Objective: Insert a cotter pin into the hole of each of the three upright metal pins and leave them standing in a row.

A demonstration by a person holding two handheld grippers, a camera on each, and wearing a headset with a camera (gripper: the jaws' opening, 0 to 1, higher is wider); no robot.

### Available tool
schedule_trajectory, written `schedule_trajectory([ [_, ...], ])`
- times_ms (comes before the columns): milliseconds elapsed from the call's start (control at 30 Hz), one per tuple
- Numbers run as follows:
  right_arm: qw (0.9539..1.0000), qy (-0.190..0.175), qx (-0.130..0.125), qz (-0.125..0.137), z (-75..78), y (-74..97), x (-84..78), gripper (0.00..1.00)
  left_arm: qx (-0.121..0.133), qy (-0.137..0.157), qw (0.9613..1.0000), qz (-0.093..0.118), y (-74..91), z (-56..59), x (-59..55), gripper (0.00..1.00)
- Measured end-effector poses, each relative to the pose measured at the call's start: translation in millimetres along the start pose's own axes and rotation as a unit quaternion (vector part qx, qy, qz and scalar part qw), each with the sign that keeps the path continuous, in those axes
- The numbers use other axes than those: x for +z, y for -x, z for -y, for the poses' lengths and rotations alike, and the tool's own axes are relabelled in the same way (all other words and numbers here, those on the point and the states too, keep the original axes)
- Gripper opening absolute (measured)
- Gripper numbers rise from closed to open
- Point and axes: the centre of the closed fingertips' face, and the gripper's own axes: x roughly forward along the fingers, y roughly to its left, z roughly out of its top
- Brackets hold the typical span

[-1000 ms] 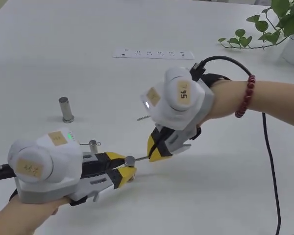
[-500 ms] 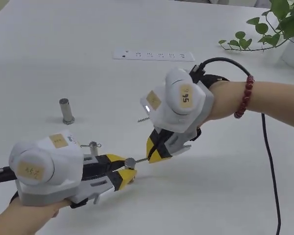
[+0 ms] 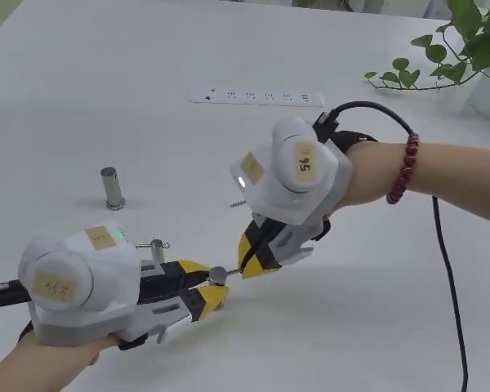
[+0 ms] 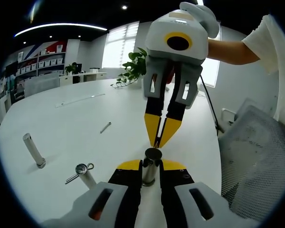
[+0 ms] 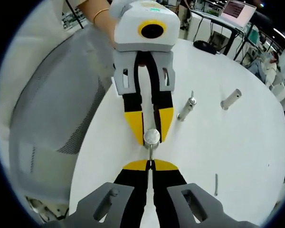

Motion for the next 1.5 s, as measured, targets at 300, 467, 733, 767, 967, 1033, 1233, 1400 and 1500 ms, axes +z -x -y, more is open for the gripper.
schedule_trajectory([
  [300,1.0000,-0.002,0.000,0.006,0.9,-2.7,4.9,0.03,-0.003,0.003,1.0000,0.003,-0.3,0.8,0.2,0.12],
  [467,0.9999,-0.007,0.000,0.013,1.1,-4.6,8.8,0.03,-0.003,0.004,1.0000,0.005,-0.3,0.3,-0.1,0.12],
  [733,0.9998,-0.008,0.001,0.018,1.4,-6.3,13.2,0.03,-0.004,0.004,1.0000,0.005,-0.7,-0.7,-0.3,0.12],
  [767,0.9998,-0.009,0.001,0.018,1.6,-6.4,13.5,0.03,-0.004,0.005,1.0000,0.006,-0.7,-0.8,-0.4,0.12],
  [967,0.9998,-0.011,0.001,0.019,1.5,-7.2,15.3,0.04,-0.004,0.006,1.0000,0.006,-1.2,-1.0,-0.5,0.12],
  [1033,0.9997,-0.013,0.000,0.021,2.0,-7.0,15.3,0.04,-0.004,0.006,1.0000,0.005,-1.3,-1.1,-0.4,0.12],
  [1233,0.9988,-0.036,0.000,0.032,2.7,-4.5,14.7,0.05,-0.004,0.006,1.0000,0.006,-1.5,-1.5,-0.7,0.12],
  [1400,0.9980,-0.051,-0.004,0.037,4.1,-1.4,13.0,0.10,-0.004,0.006,1.0000,0.005,-1.5,-1.5,-0.7,0.12],
  [1500,0.9975,-0.057,-0.005,0.041,4.3,0.1,12.9,0.10,-0.005,0.007,0.9999,0.006,-1.3,-1.4,-0.8,0.13],
])
